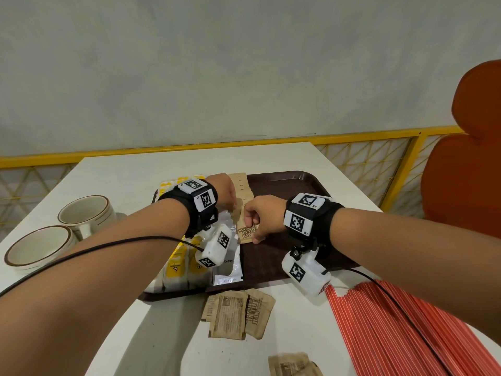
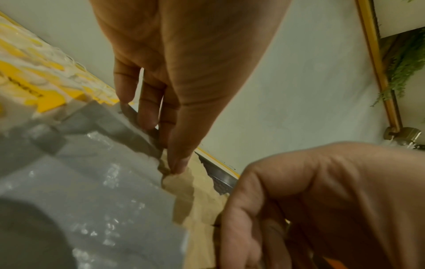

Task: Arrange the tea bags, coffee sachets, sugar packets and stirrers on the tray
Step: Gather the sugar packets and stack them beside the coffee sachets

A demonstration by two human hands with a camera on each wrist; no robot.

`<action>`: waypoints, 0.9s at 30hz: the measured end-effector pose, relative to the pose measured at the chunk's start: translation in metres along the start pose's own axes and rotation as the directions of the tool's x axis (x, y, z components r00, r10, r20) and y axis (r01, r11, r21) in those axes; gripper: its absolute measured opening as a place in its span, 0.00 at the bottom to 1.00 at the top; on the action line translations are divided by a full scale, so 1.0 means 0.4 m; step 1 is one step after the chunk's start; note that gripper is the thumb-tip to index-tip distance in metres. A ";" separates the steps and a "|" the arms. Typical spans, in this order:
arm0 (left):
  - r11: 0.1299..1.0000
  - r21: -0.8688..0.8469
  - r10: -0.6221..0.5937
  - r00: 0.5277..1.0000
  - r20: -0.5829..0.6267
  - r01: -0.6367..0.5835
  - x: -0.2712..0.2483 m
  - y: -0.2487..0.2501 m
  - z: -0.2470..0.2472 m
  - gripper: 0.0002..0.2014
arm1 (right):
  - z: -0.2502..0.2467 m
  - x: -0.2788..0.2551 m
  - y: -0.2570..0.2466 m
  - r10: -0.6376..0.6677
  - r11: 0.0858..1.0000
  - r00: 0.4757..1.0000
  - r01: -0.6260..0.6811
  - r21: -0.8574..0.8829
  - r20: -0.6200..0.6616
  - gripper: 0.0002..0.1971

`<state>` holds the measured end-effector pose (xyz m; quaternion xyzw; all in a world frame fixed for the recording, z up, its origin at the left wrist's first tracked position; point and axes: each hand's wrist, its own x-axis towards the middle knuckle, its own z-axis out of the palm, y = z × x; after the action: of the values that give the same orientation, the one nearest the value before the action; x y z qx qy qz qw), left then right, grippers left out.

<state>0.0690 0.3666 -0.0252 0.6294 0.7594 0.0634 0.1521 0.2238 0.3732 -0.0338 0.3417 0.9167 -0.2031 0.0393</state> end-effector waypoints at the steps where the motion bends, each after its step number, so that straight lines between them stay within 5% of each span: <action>1: 1.000 0.009 0.004 1.000 0.004 -0.004 -0.002 0.002 -0.001 0.02 | 0.000 0.001 0.000 -0.003 1.000 1.000 0.003 -0.001 0.001 0.16; 11: 0.987 0.160 0.006 0.998 0.061 -0.016 -0.007 0.012 -0.020 0.05 | 0.003 0.004 0.000 0.007 1.000 1.000 -0.006 0.024 -0.027 0.15; 20: 0.996 0.082 0.033 0.997 -0.063 -0.028 -0.023 0.000 -0.038 0.08 | -0.001 -0.014 0.001 0.018 0.994 0.996 -0.008 0.112 -0.082 0.12; 27: 0.999 -0.013 0.034 0.998 -0.050 -0.035 -0.056 -0.024 -0.033 0.08 | -0.084 -0.052 0.049 0.150 0.972 0.932 -0.078 0.223 -0.329 0.08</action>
<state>0.0594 0.3442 -0.0123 0.6397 0.7514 0.0868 0.1363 0.2546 0.3871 -0.0054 0.4270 0.8619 -0.2318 -0.1453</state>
